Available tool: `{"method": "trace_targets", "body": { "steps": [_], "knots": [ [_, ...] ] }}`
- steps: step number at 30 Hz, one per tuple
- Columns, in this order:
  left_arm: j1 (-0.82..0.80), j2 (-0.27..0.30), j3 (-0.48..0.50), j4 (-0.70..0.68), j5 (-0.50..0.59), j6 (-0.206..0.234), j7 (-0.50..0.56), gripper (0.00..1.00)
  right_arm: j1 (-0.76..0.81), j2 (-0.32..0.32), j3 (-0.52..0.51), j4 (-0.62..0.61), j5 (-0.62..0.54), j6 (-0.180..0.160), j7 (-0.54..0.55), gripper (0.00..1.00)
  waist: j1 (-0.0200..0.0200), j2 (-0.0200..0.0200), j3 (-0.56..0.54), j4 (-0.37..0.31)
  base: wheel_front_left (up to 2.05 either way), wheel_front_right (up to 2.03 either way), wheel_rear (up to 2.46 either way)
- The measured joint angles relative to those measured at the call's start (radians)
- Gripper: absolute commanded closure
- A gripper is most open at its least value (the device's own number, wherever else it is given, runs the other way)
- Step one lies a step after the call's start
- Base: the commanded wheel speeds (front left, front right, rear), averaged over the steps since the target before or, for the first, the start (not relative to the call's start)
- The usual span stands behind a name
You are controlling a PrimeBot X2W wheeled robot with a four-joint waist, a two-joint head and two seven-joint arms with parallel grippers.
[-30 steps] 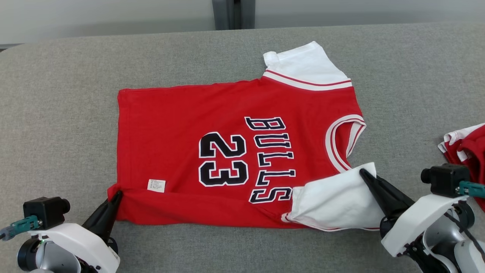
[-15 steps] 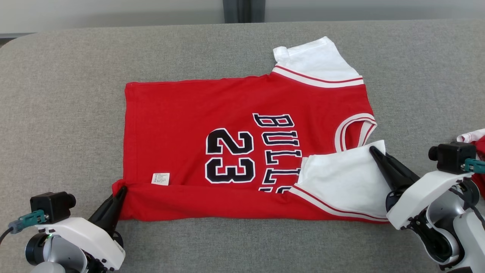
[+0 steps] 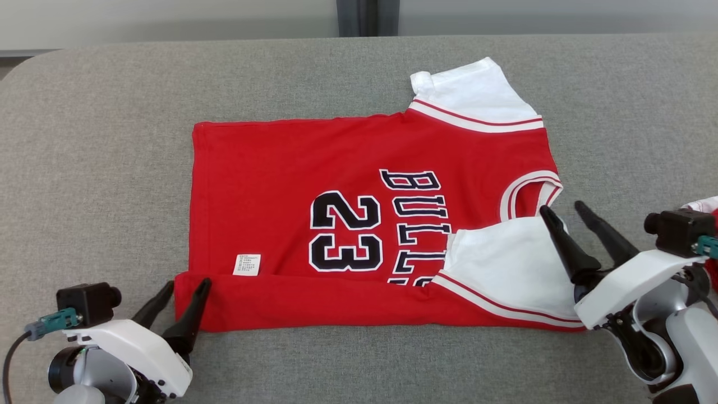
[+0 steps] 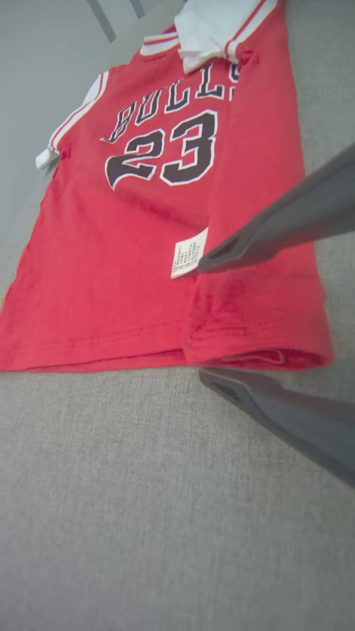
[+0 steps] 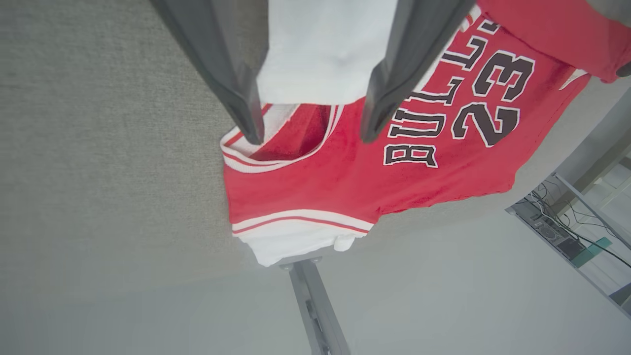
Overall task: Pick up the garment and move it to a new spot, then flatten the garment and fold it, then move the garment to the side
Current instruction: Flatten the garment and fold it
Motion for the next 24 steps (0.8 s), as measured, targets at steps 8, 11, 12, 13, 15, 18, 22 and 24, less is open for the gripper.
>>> {"method": "trace_targets", "body": {
  "steps": [8,11,12,13,15,18,22,24],
  "knots": [
    [0.002,-0.02,0.067,-0.047,0.041,0.104,-0.119,0.0,0.032,0.058,-0.16,-0.004,-0.13,0.0,-0.172,0.0,0.0,0.0,-0.029,0.006,0.0,0.0,0.0],
    [0.0,-0.036,0.086,-0.076,0.067,0.147,-0.173,0.0,0.047,0.116,-0.228,-0.037,-0.225,0.0,-0.218,0.0,0.0,0.0,-0.043,0.007,0.0,0.0,0.0],
    [-0.002,-0.039,0.089,-0.085,0.081,0.161,-0.187,0.0,0.053,0.133,-0.242,-0.052,-0.265,0.0,-0.225,0.0,0.0,0.0,-0.048,0.007,0.0,0.0,0.0],
    [-0.005,-0.042,0.091,-0.093,0.096,0.173,-0.204,0.0,0.059,0.149,-0.251,-0.066,-0.296,0.0,-0.227,0.0,0.0,0.0,-0.053,0.007,0.0,0.0,0.0],
    [-0.018,-0.04,0.08,-0.104,0.134,0.188,-0.225,0.0,0.073,0.181,-0.258,-0.099,-0.36,0.0,-0.233,0.0,0.0,0.0,-0.064,0.006,0.0,0.0,0.0],
    [-0.026,-0.043,0.058,-0.116,0.184,0.204,-0.258,0.0,0.103,0.213,-0.258,-0.139,-0.425,0.0,-0.228,0.0,0.0,0.0,-0.08,0.002,0.0,0.0,0.0],
    [-0.024,-0.05,0.035,-0.114,0.238,0.234,-0.296,0.0,0.159,0.238,-0.254,-0.175,-0.478,0.0,-0.213,0.0,0.0,0.0,-0.103,-0.005,0.0,0.0,0.0],
    [-0.016,-0.052,0.022,-0.107,0.264,0.246,-0.31,0.0,0.194,0.247,-0.253,-0.189,-0.495,0.0,-0.209,0.0,0.0,0.0,-0.113,-0.008,0.0,0.0,0.0]
  ]
}}
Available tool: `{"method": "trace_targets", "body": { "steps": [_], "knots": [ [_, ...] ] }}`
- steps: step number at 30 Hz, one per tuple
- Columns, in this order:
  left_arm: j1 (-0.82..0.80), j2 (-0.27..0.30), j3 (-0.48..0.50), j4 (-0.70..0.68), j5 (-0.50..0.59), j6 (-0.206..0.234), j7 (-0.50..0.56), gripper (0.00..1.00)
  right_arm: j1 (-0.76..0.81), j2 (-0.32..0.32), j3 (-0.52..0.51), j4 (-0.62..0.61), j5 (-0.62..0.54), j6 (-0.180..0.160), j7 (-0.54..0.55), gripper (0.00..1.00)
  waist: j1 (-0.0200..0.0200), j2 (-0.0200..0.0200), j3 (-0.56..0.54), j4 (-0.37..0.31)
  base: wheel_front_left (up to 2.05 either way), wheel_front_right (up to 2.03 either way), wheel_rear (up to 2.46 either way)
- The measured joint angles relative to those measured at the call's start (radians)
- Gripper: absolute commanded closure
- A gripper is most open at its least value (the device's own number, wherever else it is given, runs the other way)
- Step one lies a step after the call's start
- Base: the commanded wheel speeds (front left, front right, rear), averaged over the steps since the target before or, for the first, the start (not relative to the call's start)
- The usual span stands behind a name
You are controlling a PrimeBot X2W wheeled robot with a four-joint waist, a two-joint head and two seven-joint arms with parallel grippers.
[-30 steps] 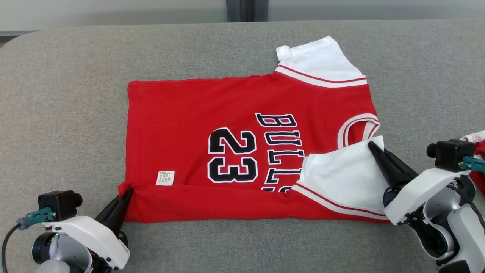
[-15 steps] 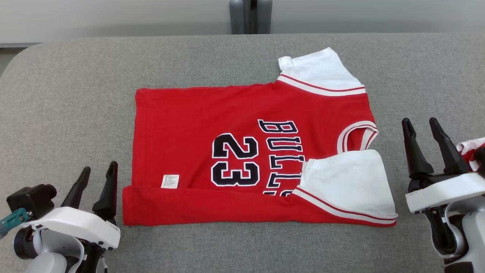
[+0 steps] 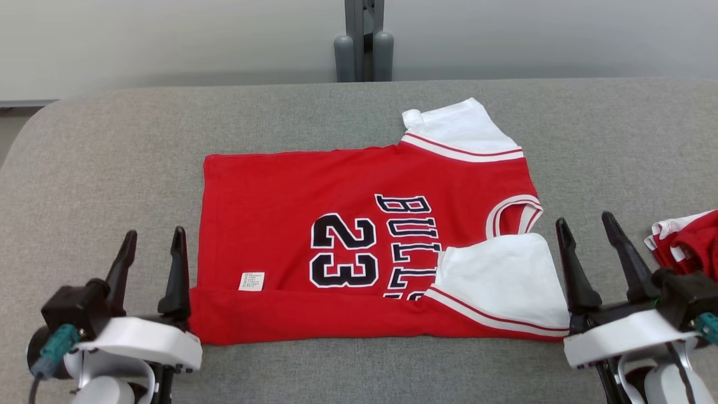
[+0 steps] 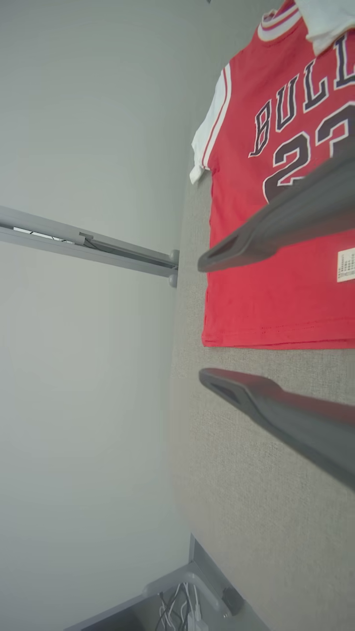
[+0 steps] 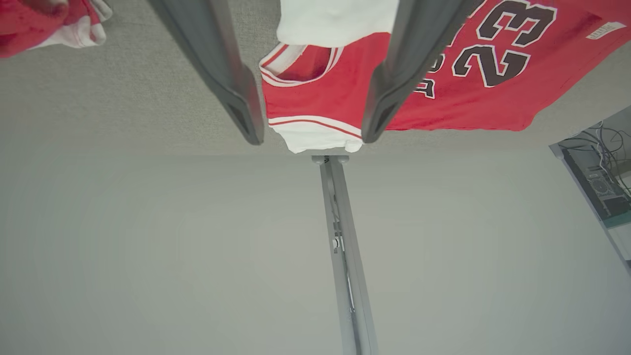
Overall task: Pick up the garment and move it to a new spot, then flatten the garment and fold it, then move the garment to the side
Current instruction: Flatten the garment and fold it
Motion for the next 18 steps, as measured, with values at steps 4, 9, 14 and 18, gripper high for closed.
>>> {"method": "trace_targets", "body": {
  "steps": [4,9,14,18],
  "knots": [
    [0.039,-0.003,-0.021,0.01,0.026,0.02,-0.007,0.0,0.054,0.008,-0.001,-0.013,-0.014,0.0,0.013,0.0,0.0,0.0,-0.017,-0.006,0.0,0.0,0.0],
    [0.075,-0.001,-0.05,-0.008,0.053,0.053,0.009,0.0,0.099,0.012,-0.012,-0.025,-0.02,0.0,0.02,0.0,-0.0001,0.0,-0.034,-0.007,0.0,0.0,0.0],
    [0.083,0.005,-0.05,0.022,0.042,0.04,0.003,0.0,0.115,0.016,-0.017,-0.033,-0.02,0.0,0.029,0.0,-0.0001,0.0,-0.043,-0.001,0.0,0.0,0.0],
    [0.08,0.004,-0.053,0.039,0.041,0.033,0.002,0.0,0.12,0.017,-0.018,-0.035,-0.014,0.0,0.029,0.0,0.0,0.0,-0.05,0.004,0.0,0.0,0.0]
  ]
}}
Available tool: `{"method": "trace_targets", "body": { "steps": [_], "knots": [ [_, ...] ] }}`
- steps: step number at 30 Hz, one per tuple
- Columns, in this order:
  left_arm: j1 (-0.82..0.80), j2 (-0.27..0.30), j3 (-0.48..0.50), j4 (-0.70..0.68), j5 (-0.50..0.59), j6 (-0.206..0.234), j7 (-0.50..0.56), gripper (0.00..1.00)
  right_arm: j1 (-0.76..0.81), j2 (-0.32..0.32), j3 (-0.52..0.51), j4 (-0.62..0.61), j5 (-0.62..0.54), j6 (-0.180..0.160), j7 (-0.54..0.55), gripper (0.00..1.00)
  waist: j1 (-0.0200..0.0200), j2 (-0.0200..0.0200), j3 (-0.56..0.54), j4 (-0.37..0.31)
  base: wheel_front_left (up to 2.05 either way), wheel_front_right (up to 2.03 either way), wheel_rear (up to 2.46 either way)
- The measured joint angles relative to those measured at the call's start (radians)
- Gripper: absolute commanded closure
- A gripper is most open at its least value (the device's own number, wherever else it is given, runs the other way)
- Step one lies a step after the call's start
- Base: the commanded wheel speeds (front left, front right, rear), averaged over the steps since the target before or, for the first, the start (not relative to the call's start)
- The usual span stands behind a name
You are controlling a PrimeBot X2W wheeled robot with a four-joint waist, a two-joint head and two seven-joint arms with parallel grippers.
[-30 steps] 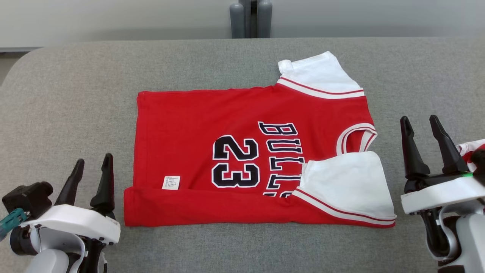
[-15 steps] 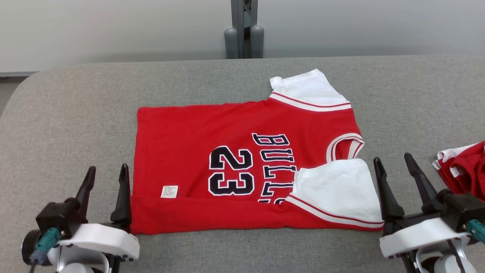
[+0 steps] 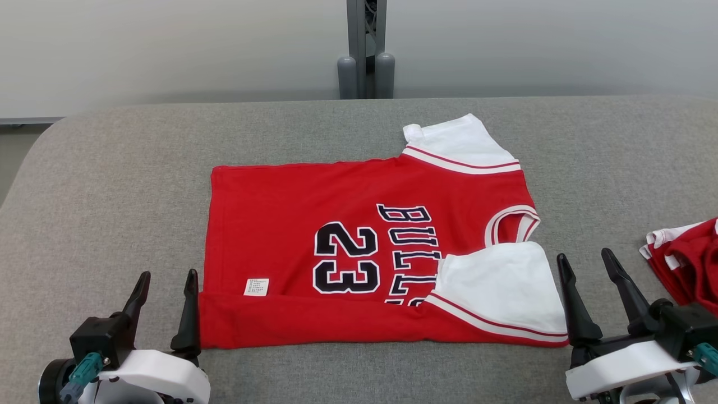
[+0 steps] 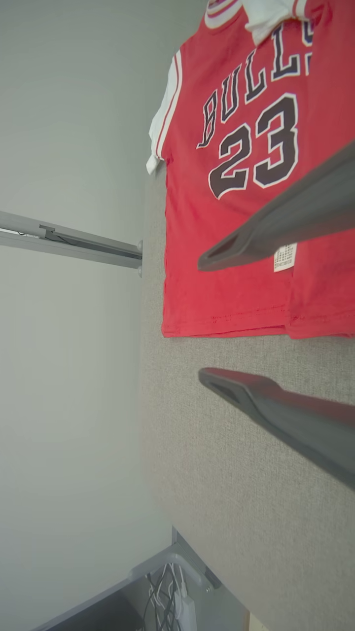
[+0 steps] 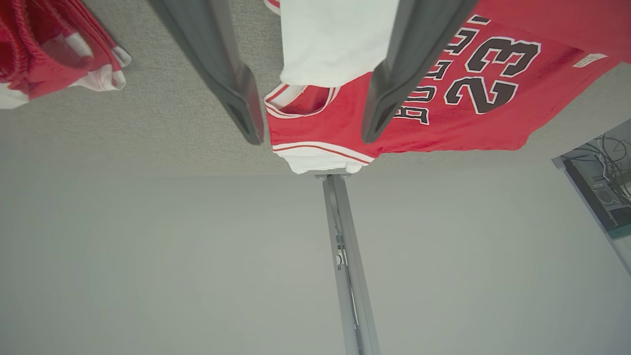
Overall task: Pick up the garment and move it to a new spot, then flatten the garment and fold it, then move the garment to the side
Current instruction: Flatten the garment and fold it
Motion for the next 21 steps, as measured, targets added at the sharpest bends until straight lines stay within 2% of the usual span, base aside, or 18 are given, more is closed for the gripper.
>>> {"method": "trace_targets", "body": {
  "steps": [6,11,21],
  "knots": [
    [-0.025,0.004,-0.011,0.005,0.006,-0.007,0.006,0.0,-0.001,0.001,-0.005,-0.005,0.004,0.0,0.009,0.0,0.0,0.0,0.01,0.007,0.0,0.0,0.0],
    [-0.033,0.003,-0.038,0.038,-0.001,-0.024,0.052,0.0,0.003,0.001,-0.02,0.024,0.001,0.0,0.04,0.0,0.0,0.0,0.024,0.013,0.0,0.0,0.0],
    [-0.026,-0.016,-0.075,0.132,-0.084,-0.069,0.177,0.0,0.012,0.002,-0.028,0.195,0.02,0.0,0.072,0.0,0.0,0.0,0.064,0.011,0.0,0.0,0.0]
  ]
}}
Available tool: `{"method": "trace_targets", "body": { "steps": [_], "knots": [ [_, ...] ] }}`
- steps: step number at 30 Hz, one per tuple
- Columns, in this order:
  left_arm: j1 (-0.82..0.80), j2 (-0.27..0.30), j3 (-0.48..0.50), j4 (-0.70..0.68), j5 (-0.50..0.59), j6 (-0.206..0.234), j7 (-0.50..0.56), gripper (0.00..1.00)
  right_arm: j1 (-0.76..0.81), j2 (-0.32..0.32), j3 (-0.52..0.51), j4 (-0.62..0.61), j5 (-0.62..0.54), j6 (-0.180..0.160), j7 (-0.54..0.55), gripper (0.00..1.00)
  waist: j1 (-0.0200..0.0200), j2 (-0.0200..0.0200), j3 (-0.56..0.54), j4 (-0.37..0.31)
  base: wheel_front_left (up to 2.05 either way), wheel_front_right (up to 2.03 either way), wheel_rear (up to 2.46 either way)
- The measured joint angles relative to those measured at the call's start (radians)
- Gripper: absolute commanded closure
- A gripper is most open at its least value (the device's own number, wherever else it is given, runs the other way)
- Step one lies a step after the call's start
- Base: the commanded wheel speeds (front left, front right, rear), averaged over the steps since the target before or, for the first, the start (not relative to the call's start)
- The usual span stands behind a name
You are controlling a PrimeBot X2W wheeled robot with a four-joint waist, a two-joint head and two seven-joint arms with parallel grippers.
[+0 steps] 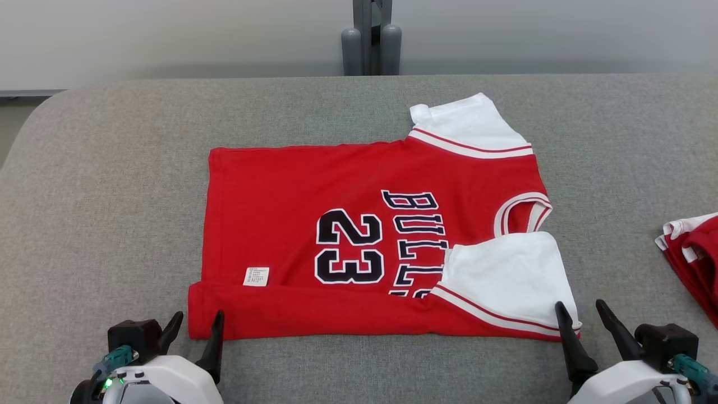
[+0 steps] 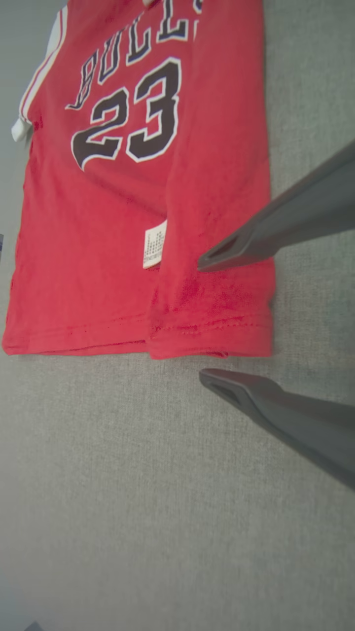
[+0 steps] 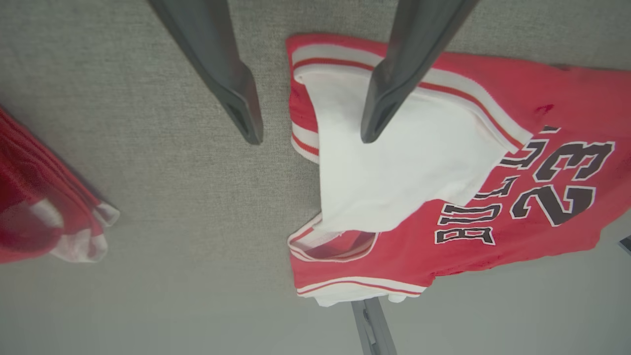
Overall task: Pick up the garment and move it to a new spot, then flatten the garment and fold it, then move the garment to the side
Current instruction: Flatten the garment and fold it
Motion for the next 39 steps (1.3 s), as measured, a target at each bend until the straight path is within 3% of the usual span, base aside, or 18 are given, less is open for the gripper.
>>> {"method": "trace_targets", "body": {
  "steps": [16,17,18,19,20,28,34,39],
  "knots": [
    [-0.028,-0.012,-0.005,0.094,-0.06,-0.044,0.059,0.0,-0.059,0.0,0.057,0.11,0.03,0.0,0.021,0.0,0.0,0.0,0.027,-0.016,0.0,0.0,0.0],
    [-0.031,-0.013,-0.004,0.098,-0.063,-0.044,0.062,0.0,-0.064,0.0,0.062,0.114,0.035,0.0,0.025,0.16,0.0,0.0,0.029,-0.017,0.0,0.0,0.0],
    [-0.035,-0.011,-0.004,0.101,-0.063,-0.044,0.064,0.38,-0.068,0.0,0.066,0.117,0.035,0.0,0.026,0.55,0.0,0.0,0.03,-0.018,0.0,0.0,0.0],
    [-0.038,-0.012,-0.004,0.101,-0.068,-0.051,0.071,0.79,-0.072,0.0,0.07,0.122,0.038,0.0,0.03,0.83,0.0001,0.0,0.031,-0.019,0.0,0.0,0.0],
    [-0.04,-0.011,-0.004,0.102,-0.072,-0.054,0.073,1.0,-0.076,0.0,0.075,0.127,0.044,0.0,0.038,1.0,0.0001,0.0,0.032,-0.019,0.0,0.0,0.0],
    [-0.04,0.005,-0.004,0.081,-0.107,-0.08,0.114,1.0,-0.076,0.001,0.064,0.099,0.089,0.0,0.054,1.0,0.0,0.0,0.036,-0.012,0.0,0.0,0.0],
    [0.001,0.051,-0.001,0.005,-0.131,-0.087,0.167,1.0,0.006,0.001,0.039,-0.019,0.122,0.0,0.121,1.0,0.0,0.0,0.028,-0.001,0.0,0.0,0.0],
    [0.052,0.1,0.006,-0.076,-0.144,-0.067,0.213,1.0,0.11,0.002,0.006,-0.142,0.134,0.0,0.183,1.0,0.0,0.0,0.02,-0.001,0.0,0.0,0.0]
  ]
}}
